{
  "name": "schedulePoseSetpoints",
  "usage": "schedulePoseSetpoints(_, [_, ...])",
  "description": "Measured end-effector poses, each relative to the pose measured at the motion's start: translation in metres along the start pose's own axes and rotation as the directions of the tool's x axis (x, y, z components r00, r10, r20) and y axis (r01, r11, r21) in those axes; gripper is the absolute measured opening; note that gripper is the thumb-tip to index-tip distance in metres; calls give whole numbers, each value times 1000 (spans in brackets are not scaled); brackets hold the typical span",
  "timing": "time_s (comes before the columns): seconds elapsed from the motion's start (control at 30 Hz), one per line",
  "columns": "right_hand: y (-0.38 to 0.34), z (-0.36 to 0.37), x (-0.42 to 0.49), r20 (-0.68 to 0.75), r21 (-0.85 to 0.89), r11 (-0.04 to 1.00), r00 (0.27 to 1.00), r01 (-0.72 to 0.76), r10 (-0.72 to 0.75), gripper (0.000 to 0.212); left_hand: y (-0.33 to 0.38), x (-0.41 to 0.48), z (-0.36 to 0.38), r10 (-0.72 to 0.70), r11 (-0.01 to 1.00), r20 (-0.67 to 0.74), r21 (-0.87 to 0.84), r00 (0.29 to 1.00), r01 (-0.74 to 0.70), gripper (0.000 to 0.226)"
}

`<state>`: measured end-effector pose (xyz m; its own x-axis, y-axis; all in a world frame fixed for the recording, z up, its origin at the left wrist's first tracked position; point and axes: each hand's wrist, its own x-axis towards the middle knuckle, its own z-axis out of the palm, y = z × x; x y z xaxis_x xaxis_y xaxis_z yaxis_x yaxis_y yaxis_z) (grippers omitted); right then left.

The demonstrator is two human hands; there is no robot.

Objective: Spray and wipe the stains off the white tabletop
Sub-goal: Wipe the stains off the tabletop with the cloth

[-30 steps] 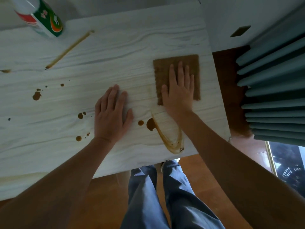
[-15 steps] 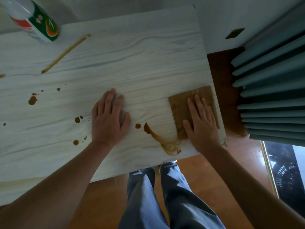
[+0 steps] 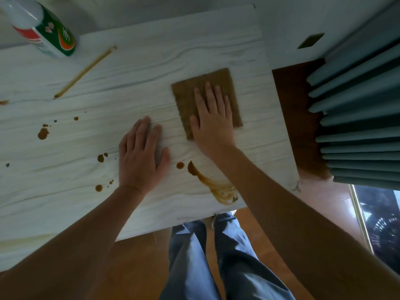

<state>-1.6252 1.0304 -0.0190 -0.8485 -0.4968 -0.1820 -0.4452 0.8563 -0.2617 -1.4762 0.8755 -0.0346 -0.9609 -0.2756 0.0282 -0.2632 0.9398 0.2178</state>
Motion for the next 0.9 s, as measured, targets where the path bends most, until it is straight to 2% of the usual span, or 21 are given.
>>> schedulePoseSetpoints(0.13, [39,3,-69,43,27,998,998,52,-54,64,1,1,-1,-13,1000,11,-17,1000,13,62])
schedulePoseSetpoints(0.27, [105,-11,-100,19,-5,1000,1000,-16,16,65,2,0,-2,-5,1000,9,-20,1000,5,60])
schedulePoseSetpoints(0.37, [125,-18,-101,1,8,999,999,-47,47,65,2,0,-3,-4,1000,4,-12,1000,4,59])
schedulePoseSetpoints(0.53, [92,-5,-85,-30,-15,991,991,-130,129,67,2,-2,-6,-13,1000,50,-3,999,13,61])
schedulePoseSetpoints(0.77, [38,-1,-63,31,-56,996,997,73,-71,65,10,-1,-34,-51,996,173,-57,984,62,62])
schedulePoseSetpoints(0.9, [6,9,-63,40,-60,989,991,134,-131,65,-5,-43,-61,-83,994,83,-67,993,88,53])
